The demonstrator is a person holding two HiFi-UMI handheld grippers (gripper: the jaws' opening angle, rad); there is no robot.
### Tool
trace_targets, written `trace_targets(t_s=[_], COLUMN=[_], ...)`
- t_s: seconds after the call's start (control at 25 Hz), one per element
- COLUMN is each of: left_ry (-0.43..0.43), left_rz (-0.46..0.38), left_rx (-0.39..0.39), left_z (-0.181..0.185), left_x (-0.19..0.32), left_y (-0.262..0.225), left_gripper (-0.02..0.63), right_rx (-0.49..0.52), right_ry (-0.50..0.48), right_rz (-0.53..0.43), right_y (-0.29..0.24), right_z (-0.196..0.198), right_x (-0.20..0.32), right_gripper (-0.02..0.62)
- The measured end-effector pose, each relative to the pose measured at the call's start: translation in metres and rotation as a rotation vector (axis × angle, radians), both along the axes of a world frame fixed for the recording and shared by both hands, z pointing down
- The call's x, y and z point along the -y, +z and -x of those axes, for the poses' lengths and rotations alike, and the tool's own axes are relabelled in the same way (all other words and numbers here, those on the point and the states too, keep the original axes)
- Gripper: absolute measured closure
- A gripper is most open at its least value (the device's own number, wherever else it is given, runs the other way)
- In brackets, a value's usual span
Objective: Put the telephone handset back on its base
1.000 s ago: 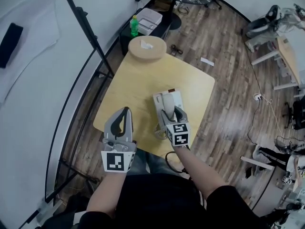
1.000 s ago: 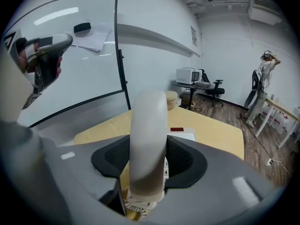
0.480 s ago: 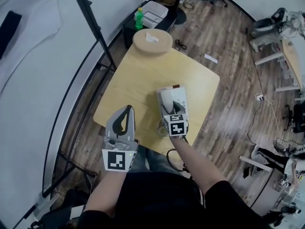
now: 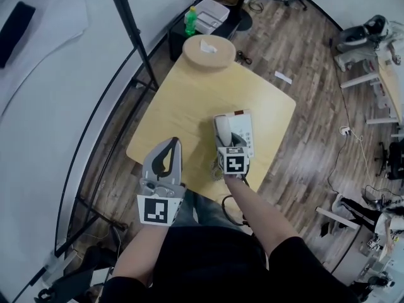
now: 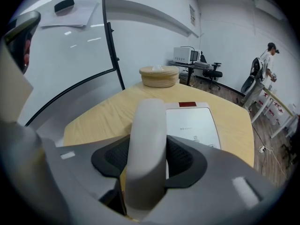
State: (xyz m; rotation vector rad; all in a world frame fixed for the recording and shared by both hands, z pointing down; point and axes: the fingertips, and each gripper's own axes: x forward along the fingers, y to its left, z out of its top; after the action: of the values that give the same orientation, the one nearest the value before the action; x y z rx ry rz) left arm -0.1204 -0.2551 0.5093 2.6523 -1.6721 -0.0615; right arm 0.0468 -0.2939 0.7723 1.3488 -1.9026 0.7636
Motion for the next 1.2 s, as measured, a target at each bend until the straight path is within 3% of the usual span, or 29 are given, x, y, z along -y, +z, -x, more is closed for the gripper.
trace_targets(t_s=[0.44,0.76,1.04,1.2], left_ry=[0.001,0.005,0.014,0.01], left_rz=[0.012,0.018,0.019,0.012], left_rx=[-0.005,-0.016,-0.018,-0.019], left_z=[0.007,0.006,0.003,0.005], left_x=[-0.001,-0.002,-0.002,0.0], left_y=[0.004,0.005,0.003,-0.002], left_gripper=[0.606,0.606,0.606,0.606], right_rx=[-0.038,-0.023,-0.022,-0.002], right_ry=[0.002,-0.025,-0.02,-0.037], right_rz=[0.001,-0.103,-0.076,-0.146], right_y=[0.005,-0.03,-0.026,-0.055], right_z=[0.005,0.01,0.007,0.009], right_x=[0.004,0.01,0.007,0.011], right_gripper=[0.362,0.365,0.388,0.387])
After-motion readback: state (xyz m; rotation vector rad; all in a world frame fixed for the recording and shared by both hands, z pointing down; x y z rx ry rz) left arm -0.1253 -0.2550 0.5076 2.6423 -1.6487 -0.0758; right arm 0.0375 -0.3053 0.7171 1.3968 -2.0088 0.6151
